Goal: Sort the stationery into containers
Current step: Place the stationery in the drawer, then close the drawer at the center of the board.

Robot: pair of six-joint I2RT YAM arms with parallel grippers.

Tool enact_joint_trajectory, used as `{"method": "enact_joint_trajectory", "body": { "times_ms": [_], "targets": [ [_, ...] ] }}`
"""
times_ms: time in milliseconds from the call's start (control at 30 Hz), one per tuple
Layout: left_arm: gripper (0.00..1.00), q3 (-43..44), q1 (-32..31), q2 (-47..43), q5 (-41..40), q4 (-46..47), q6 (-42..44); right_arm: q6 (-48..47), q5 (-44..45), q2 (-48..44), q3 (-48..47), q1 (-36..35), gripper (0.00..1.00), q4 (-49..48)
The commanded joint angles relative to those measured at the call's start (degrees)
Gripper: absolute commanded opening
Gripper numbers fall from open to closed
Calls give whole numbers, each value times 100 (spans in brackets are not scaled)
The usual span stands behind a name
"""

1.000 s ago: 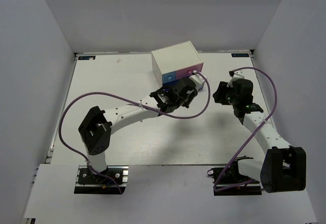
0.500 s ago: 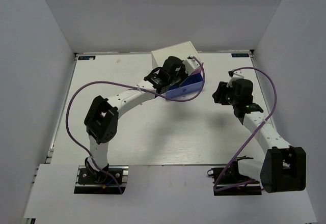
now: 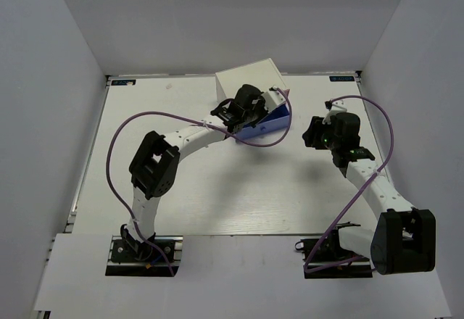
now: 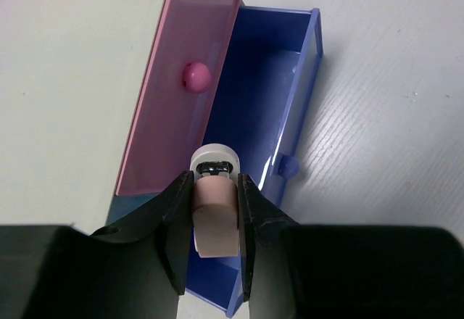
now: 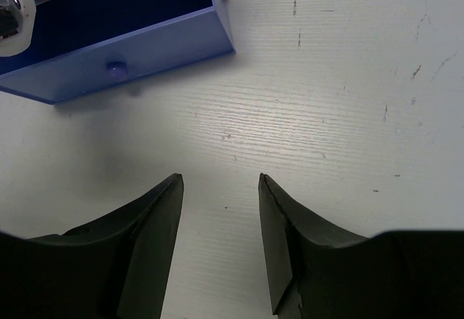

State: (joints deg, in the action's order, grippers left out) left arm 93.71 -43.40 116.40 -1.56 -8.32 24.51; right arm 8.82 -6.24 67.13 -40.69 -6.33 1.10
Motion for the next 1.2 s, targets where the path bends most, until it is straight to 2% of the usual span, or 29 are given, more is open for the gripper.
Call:
{"method": "enact_joint_trajectory", "body": {
  "times_ms": [0, 67, 267, 400, 433, 533, 600, 633, 667, 700, 733, 767, 800, 833, 867, 900, 933, 967, 1000, 1033, 1067, 1100, 1167],
  "targets": [
    [14, 130, 95, -4, -90, 234, 62, 6, -70, -25, -27, 35, 52, -260],
    [17, 130, 95, -3, -143, 286, 62, 6, -70, -16, -36, 35, 54, -260],
    [42, 7, 95, -3, -309, 409, 1, -30, -176, -7, -36, 35, 58, -286],
    [51, 7, 95, -117, -310, 410, -52, -38, -264, 1, -18, 26, 58, -304],
    [56, 7, 95, -117, -310, 410, -52, -47, -281, -7, -27, 44, 58, -304],
    [59, -98, 95, -170, -310, 462, -104, -29, -308, 19, -53, 26, 58, -330],
    [59, -99, 95, -345, -257, 463, -183, -47, -412, 19, -53, 26, 58, -348],
    [59, -99, 42, -398, -257, 463, -271, -73, -500, 19, -36, 18, 53, -365],
    [59, -99, 42, -477, -126, 463, -341, -169, -597, 28, -10, 26, 45, -513],
    [59, -46, 42, -661, -125, 410, -655, -344, -1181, 10, 78, 35, 27, -602],
    [57, -46, 42, -775, -64, 340, -876, -537, -1421, 19, 78, 26, 16, -698],
    [54, -124, 42, -907, -63, 339, -1122, -644, -1694, 36, 192, 35, 9, -1108],
    [50, -299, 42, -1065, -63, 252, -1403, -758, -2697, 167, 297, 26, 5, -1260],
    [46, -431, 42, -1423, -272, 173, -2084, -1307, -3064, 229, 333, 18, 2, -1514],
    [35, -581, 94, -1636, -579, 172, -2430, -1547, -4164, 317, 368, 18, 2, -1578],
    [30, -913, 95, -1855, -860, 51, -2747, -1785, -4531, 414, 377, 9, 5, -1613],
    [26, -1099, 95, -2093, -1055, -159, -3203, -2675, -4840, 745, 351, -17, 11, -1544],
    [21, -1283, 95, -2617, -1057, -301, -3433, -2971, -5086, 870, 299, -26, 14, -1439],
    [21, -1755, 147, -2909, -1135, -407, -3653, -3539, -5446, 1141, -6, -44, 16, -942],
    [24, -2082, 147, -3226, -1136, -355, -3829, -3797, -5414, 1457, -140, -61, 18, -763],
    [43, -2424, 147, -3551, -1136, -355, -4231, -4087, -5092, 1608, -620, -114, 22, -613],
    [57, -3098, 147, -4180, -1136, -268, -4496, -4316, -4993, 1923, -781, -140, 22, -246],
    [81, -3787, 200, -4790, -1136, -188, -5207, -4763, -4661, 2495, -1239, -219, 21, 142]
  ]
}}
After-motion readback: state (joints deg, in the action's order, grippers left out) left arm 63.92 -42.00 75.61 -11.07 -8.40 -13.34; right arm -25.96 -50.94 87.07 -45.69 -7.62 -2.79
